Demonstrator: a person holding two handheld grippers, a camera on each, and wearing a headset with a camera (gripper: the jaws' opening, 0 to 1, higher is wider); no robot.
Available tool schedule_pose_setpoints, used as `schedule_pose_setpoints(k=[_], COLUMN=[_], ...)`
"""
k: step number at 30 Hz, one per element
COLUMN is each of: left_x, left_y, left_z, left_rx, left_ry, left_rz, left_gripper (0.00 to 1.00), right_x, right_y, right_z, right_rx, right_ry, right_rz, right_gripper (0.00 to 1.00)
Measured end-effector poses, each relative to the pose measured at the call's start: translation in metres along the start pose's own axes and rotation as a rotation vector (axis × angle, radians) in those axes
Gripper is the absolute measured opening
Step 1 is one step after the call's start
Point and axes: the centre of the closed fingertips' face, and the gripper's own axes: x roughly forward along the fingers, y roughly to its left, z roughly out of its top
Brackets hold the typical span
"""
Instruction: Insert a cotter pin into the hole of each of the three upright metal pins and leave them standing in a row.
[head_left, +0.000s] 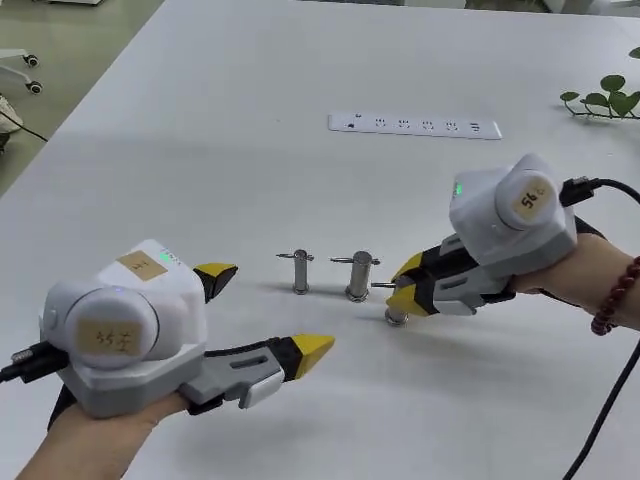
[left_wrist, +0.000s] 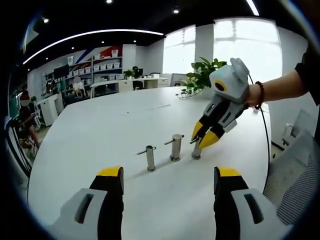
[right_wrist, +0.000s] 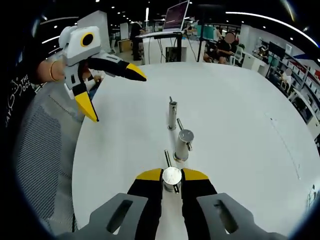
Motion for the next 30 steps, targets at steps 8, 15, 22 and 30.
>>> schedule_pose_setpoints(k=[8,15,22,30], left_x=[0.001,0.002,0.001,0.002], left_y=[0.001,0.001,0.002,0.002], left_z=[-0.003,-0.005,-0.005,-0.004], left_rx=[-0.008,-0.009,-0.016,-0.023], left_ry=[0.001,0.010,0.008,0.001], left_rz=[-0.001,-0.004,-0.003,-0.006], left_gripper=[0.74,0.74,0.74,0.74], right_x=[-0.005,-0.005,-0.004,-0.004], right_y=[-0.013,-0.021,-0.026,-0.030], right_z=[-0.004,-0.002,-0.003,-0.007], right_rx=[0.008,0.003,-0.002,0.001], right_ry=[0.005,0.003,0.010,0.012], right_rz=[-0.015,-0.016,-0.011,-0.003], right_gripper=[0.08,0.08,0.08,0.08])
